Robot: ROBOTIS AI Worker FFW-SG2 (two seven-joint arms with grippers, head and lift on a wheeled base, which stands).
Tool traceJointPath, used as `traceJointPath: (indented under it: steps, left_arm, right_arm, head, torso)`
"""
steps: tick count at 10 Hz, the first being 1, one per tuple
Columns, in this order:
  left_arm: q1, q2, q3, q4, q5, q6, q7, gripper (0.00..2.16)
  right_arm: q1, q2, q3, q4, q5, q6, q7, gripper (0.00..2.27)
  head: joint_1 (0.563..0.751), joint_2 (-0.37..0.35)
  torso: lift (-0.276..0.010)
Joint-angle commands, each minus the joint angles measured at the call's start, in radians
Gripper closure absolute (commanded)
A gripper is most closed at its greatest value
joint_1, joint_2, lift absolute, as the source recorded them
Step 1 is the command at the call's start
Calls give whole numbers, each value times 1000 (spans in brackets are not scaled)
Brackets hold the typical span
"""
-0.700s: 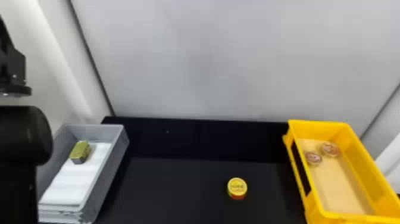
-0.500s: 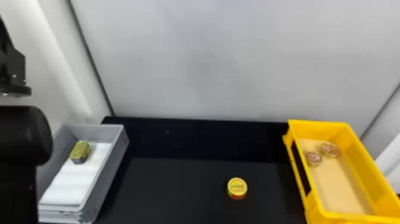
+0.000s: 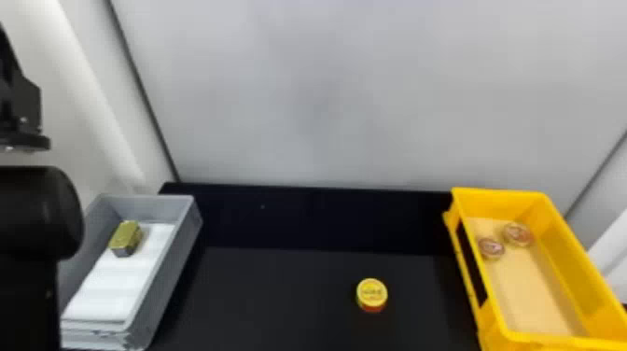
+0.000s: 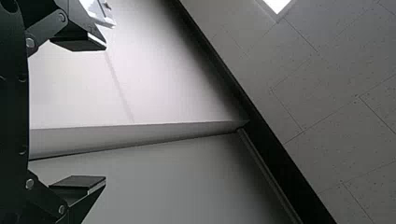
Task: Pick up the round yellow can and place it in the yellow rectangular box
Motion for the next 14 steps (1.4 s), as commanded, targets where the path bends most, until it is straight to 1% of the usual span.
traceJointPath:
  steps: [1, 2, 3, 4, 5, 6, 7, 8, 9, 10, 11, 12, 13, 14]
  left_arm:
    - [-1, -1, -5, 0, 0, 1, 0, 246]
    - [3, -1, -1, 0, 0, 1, 0, 246]
    - [5, -1, -1, 0, 0, 1, 0, 246]
    - [3, -1, -5, 0, 0, 3, 0, 246]
    - [5, -1, -7, 0, 0, 3, 0, 246]
    - [6, -3, -4, -1, 0, 5, 0, 246]
    - [6, -3, -5, -1, 0, 5, 0, 246]
    - [5, -6, -10, -1, 0, 6, 0, 240]
    - [3, -9, -13, -1, 2, 8, 0, 239]
    - [2, -14, -17, 0, 2, 8, -2, 234]
    - [-1, -18, -22, 2, 2, 8, -2, 234]
    - [-3, -21, -27, 5, 2, 6, -2, 234]
    - [-3, -27, -27, 8, 2, 0, -2, 234]
    - [-3, -33, -28, 14, 2, -6, 0, 233]
  right_arm:
    - [-22, 32, -27, -40, -208, 286, -35, 101]
    - [-45, 75, -54, -42, -278, 440, -22, 117]
    - [-79, 121, -82, -42, -298, 639, 30, 119]
    - [-123, 146, -127, -28, -317, 845, 136, 119]
    - [-171, 139, -153, 26, -358, 1017, 264, 114]
    - [-205, 112, -166, 115, -478, 1123, 327, 113]
    - [-217, 69, -174, 217, -649, 1166, 348, 113]
    - [-211, 24, -177, 320, -826, 1172, 347, 113]
    - [-194, 3, -171, 411, -932, 1180, 345, 114]
    - [-155, -3, -168, 463, -944, 1177, 343, 114]
    - [-119, 0, -163, 506, -938, 1170, 343, 119]
    - [-93, -5, -139, 549, -935, 1154, 343, 119]
    - [-80, -8, -94, 601, -924, 1138, 345, 119]
    - [-79, -19, -27, 658, -866, 1111, 397, 119]
  head:
    - [663, 54]
    - [663, 54]
    - [663, 54]
    - [663, 54]
    - [663, 54]
    - [663, 54]
    - [663, 54]
    - [663, 54]
    - [663, 54]
    - [663, 54]
    - [663, 54]
    - [663, 54]
    - [663, 54]
    - [663, 54]
  torso:
    - [-10]
    - [-10]
    - [-10]
    - [-10]
    - [-10]
    - [-10]
    - [-10]
    - [-10]
    - [-10]
    - [-10]
    - [-10]
    - [-10]
    - [-10]
    - [-10]
